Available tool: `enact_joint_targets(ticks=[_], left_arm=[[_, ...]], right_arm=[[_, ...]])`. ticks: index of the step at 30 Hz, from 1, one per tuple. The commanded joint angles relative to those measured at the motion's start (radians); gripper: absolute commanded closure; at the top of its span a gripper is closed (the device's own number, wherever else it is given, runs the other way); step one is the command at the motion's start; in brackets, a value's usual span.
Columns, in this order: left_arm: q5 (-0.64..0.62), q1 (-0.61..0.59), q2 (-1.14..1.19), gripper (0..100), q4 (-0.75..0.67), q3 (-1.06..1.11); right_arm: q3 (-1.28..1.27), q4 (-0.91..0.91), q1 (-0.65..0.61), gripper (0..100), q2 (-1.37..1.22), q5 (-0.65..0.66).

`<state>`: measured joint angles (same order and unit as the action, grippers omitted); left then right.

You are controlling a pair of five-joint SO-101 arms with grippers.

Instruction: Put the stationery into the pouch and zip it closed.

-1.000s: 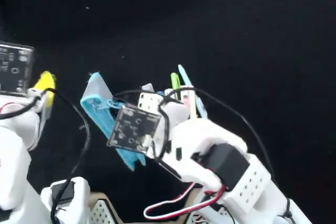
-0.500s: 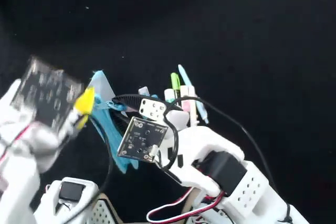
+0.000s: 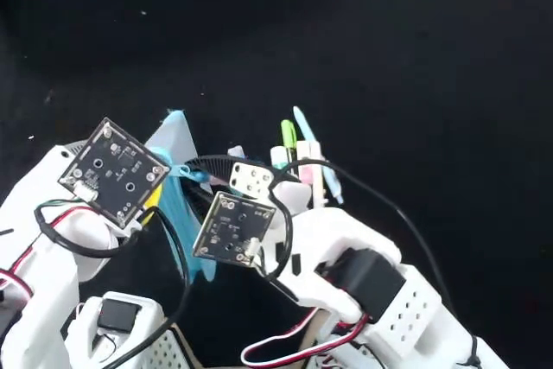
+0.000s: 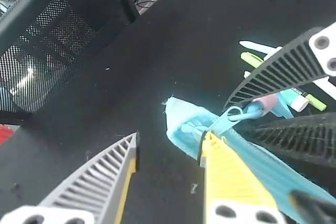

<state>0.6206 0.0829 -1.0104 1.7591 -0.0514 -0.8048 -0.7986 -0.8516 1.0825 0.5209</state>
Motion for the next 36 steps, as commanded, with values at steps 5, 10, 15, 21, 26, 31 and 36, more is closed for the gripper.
enact_joint_targets(ticks=[5,10,15,21,26,31,36], left_arm=[[0.014,0.005,0.0,79,-0.046,-0.042],[-0.041,0.012,0.003,79,-0.071,-0.079],[-0.046,0.01,0.005,79,-0.087,-0.068],[-0.043,0.007,0.032,79,-0.086,-0.002],[0.015,0.012,0.046,79,-0.049,-0.007],[0.04,0.005,0.046,79,-0.037,0.004],[0.035,0.005,0.04,80,-0.034,0.004]], right_arm=[[-0.005,0.005,-0.002,98.8,0.001,-0.009],[-0.005,0.005,-0.002,98.8,0.001,-0.009],[-0.005,0.005,-0.002,98.8,0.001,-0.008],[-0.005,0.005,-0.002,98.8,0.001,-0.005],[-0.005,0.003,0.0,98.8,0.001,-0.005],[-0.005,0.005,-0.002,98.8,0.001,-0.005],[-0.001,-0.002,0.017,98.8,0.008,-0.008]])
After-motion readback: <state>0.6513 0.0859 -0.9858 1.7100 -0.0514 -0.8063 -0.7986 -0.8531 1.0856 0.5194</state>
